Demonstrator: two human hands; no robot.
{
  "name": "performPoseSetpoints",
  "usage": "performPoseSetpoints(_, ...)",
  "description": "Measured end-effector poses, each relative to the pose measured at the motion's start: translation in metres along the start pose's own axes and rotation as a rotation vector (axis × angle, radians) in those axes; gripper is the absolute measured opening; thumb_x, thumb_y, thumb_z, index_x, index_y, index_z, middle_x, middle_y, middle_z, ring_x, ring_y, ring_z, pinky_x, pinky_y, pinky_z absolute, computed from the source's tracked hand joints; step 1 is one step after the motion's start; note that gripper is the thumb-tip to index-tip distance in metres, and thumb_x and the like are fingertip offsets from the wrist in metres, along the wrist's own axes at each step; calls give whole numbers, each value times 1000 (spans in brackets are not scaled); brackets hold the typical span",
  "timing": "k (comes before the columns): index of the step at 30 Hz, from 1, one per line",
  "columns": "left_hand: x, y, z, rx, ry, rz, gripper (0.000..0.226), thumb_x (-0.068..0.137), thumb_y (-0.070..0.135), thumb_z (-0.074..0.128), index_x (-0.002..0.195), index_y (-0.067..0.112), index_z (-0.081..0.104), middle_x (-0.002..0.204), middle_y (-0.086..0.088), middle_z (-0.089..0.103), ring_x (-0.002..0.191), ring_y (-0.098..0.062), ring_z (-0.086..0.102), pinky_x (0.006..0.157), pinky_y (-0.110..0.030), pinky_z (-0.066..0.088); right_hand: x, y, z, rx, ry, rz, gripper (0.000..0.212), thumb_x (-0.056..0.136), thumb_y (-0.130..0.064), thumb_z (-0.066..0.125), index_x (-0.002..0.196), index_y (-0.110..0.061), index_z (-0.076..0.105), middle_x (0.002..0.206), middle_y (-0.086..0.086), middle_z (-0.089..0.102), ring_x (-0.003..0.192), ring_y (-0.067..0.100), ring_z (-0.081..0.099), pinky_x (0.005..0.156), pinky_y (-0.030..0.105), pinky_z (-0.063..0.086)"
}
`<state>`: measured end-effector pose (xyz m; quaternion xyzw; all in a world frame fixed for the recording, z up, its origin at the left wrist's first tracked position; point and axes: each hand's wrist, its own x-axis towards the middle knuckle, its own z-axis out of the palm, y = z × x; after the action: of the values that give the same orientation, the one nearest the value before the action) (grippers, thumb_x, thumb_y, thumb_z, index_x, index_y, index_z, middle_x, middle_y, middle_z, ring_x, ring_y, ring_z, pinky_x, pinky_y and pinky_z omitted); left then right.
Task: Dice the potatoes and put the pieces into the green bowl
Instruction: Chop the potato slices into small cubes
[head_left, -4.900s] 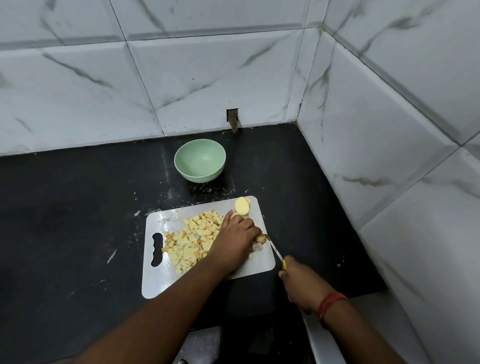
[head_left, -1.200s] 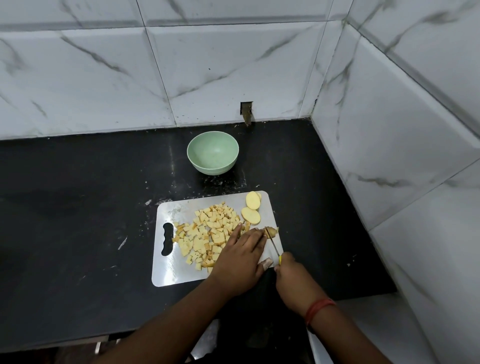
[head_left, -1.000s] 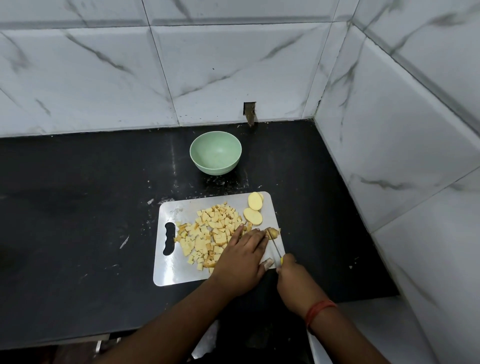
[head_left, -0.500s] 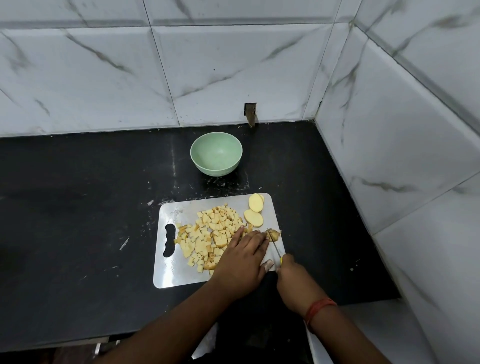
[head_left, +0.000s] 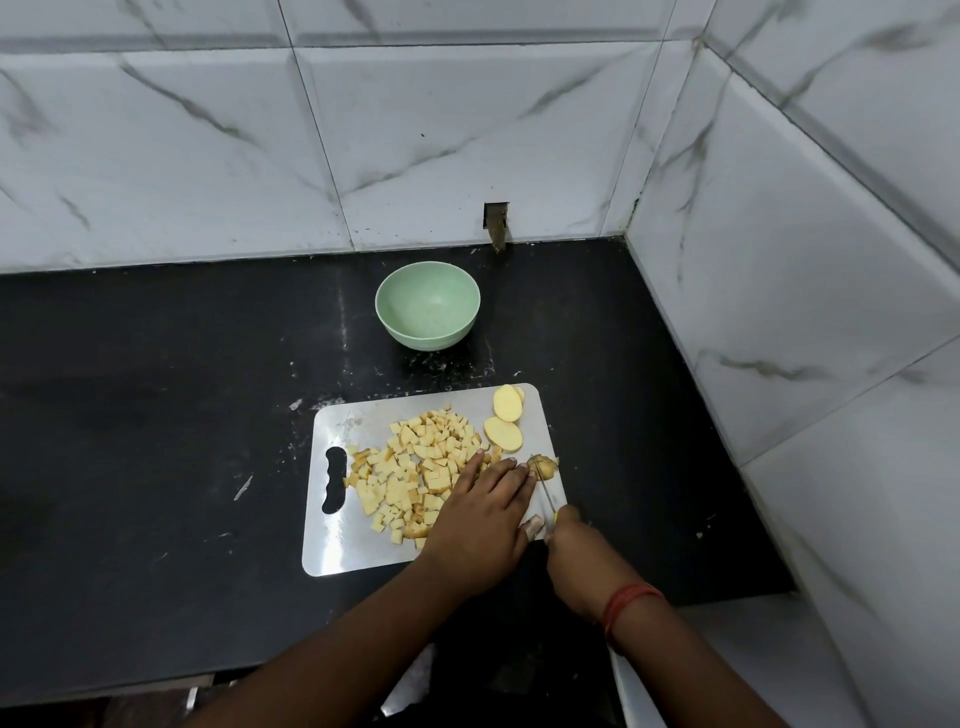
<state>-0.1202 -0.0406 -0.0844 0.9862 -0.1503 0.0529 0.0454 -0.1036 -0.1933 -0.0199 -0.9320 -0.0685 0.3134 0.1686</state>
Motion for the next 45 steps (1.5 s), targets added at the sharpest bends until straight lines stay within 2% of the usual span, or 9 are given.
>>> performPoseSetpoints(14,3,7,-4,48,-31,-17,58,103,46,34,145,11,54,143,-6,56,137,-25,44,120,-53,27,-5,1,0,69,-27,13,29,101,-14,37,127,0,40,117,19,57,108,34,58,77,28,38)
performPoseSetpoints(19,5,9,-7,72,-42,-23,59,103,45,32,144,9,55,141,-6,57,136,-26,45,120,-53,27,-11,1,2,101,-34,31,28,101,-14,37,125,-1,41,114,18,59,89,22,52,79,29,44)
performPoseSetpoints(25,4,9,-7,76,-57,-28,60,103,45,29,145,8,53,143,-7,55,138,-26,43,121,-53,24,-19,5,8,53,-34,60,9,97,-11,45,101,-12,38,80,-2,50,74,15,54,67,28,42)
performPoseSetpoints(29,4,10,-10,86,-66,-28,60,104,44,30,146,8,52,144,-7,54,139,-26,42,122,-54,23,-31,10,8,76,-60,53,13,99,-12,42,104,-16,31,107,12,59,94,26,60,79,30,47)
performPoseSetpoints(31,3,9,-10,93,-77,-27,60,104,45,30,146,8,52,145,-7,53,139,-26,42,122,-54,23,-38,13,6,116,-82,43,9,100,-14,38,104,-17,30,110,16,59,89,25,57,80,32,49)
performPoseSetpoints(33,2,11,-11,88,-89,-24,62,103,45,28,146,8,52,145,-8,54,140,-27,42,123,-54,22,-47,19,4,215,-95,51,4,102,-17,37,98,-16,35,91,13,60,67,20,56,63,29,51)
performPoseSetpoints(36,0,11,-12,61,-54,-29,63,103,48,30,146,7,52,144,-9,54,140,-26,43,123,-52,23,-61,26,-4,425,-79,63,16,102,-25,38,92,-13,38,66,11,56,35,14,44,38,22,36)
performPoseSetpoints(40,11,17,-24,5,43,8,63,104,48,31,149,8,47,151,-10,46,143,-25,38,125,-46,19,-65,37,-23,554,46,15,21,103,-28,39,88,-14,38,59,10,58,32,18,42,38,25,36)
performPoseSetpoints(45,40,26,-30,77,-115,136,81,94,49,6,154,5,37,162,-11,33,150,-26,27,127,-45,9,-54,46,-38,578,73,-4,21,103,-29,39,86,-16,37,62,10,59,33,18,43,39,25,37)
